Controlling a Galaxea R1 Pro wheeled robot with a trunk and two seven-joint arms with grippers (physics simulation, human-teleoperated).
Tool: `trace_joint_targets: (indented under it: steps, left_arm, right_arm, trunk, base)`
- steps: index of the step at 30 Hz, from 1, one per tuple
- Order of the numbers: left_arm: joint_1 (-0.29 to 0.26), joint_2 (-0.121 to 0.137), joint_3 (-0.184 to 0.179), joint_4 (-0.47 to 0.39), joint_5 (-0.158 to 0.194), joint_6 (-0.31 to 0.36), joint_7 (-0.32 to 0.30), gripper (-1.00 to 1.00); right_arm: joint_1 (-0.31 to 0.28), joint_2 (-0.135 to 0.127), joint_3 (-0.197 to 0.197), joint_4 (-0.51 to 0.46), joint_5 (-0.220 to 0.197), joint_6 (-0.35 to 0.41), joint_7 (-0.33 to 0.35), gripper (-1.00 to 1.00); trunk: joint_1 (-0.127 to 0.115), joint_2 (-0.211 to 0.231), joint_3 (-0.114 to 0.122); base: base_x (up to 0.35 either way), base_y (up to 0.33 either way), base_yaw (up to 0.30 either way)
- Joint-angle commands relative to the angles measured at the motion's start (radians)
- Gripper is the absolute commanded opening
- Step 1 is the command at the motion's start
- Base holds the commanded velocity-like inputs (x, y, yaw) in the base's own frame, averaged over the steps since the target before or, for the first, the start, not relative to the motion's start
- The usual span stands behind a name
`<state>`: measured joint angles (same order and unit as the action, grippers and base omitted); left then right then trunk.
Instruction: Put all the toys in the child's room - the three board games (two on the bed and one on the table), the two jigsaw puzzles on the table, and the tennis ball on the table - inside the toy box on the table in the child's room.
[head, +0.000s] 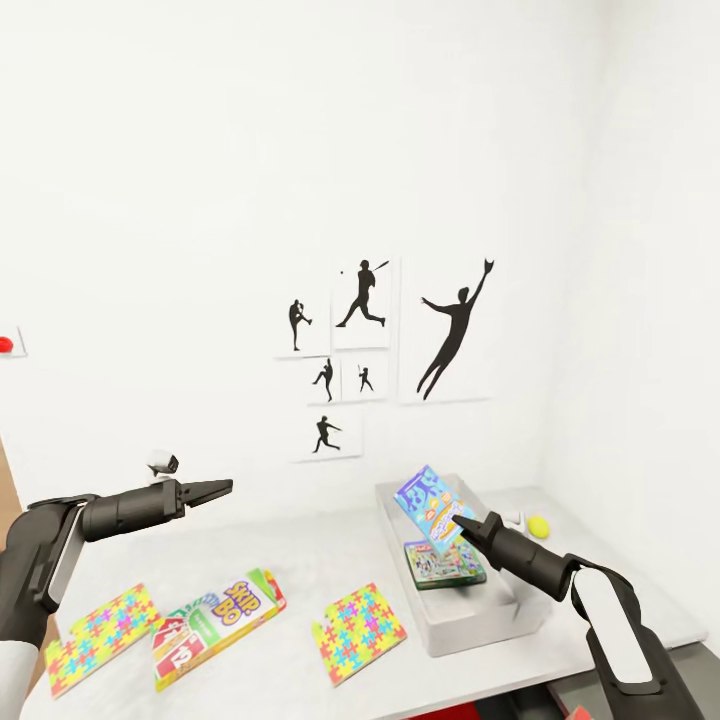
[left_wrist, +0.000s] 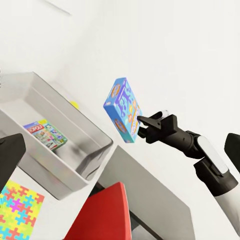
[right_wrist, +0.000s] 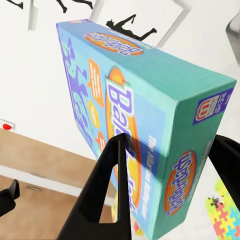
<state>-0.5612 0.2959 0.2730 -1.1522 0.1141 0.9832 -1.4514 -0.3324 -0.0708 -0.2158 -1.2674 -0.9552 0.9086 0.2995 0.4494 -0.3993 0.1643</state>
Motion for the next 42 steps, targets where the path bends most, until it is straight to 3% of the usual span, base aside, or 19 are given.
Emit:
trace_joint_targets:
  steps: [1, 12, 17, 30, 42]
  left_arm:
    - [0.0, 0.0, 0.0, 0.0, 0.001, 0.01, -0.003, 1.0]
    - [0.0, 0.0, 0.0, 0.0, 0.001, 0.009, -0.004, 1.0]
    - [-0.002, -0.026, -0.002, 0.011, 0.003, 0.038, -0.032, 1.0]
    - [-0.003, -0.026, -0.003, 0.011, 0.0, 0.055, -0.079, 1.0]
    - [-0.002, -0.026, -0.002, 0.011, -0.001, 0.054, -0.08, 1.0]
  right_arm:
    - [-0.001, 0.0, -0.002, 0.0, 0.007, 0.003, 0.009, -1.0]
    - [-0.001, 0.0, 0.0, 0.0, 0.008, -0.002, 0.008, -1.0]
    - [0.001, 0.002, -0.009, -0.002, 0.019, -0.027, -0.019, -1.0]
    - [-0.01, -0.071, -0.034, 0.002, 0.025, 0.018, 0.046, -1.0]
    - [-0.068, -0.139, -0.022, 0.033, 0.024, 0.084, 0.042, -1.0]
  trunk:
    - [0.001, -0.001, 0.0]
    - [0.001, -0.001, 0.0]
    - [0.001, -0.001, 0.0]
    - [0.001, -0.001, 0.0]
    - [0.001, -0.001, 0.0]
  base:
    - [0.098, -0.013, 0.0]
    - [0.075, -0.007, 0.0]
    - [0.0, 0.0, 0.0]
    - [0.0, 0.0, 0.0]
    - [0.0, 0.0, 0.0]
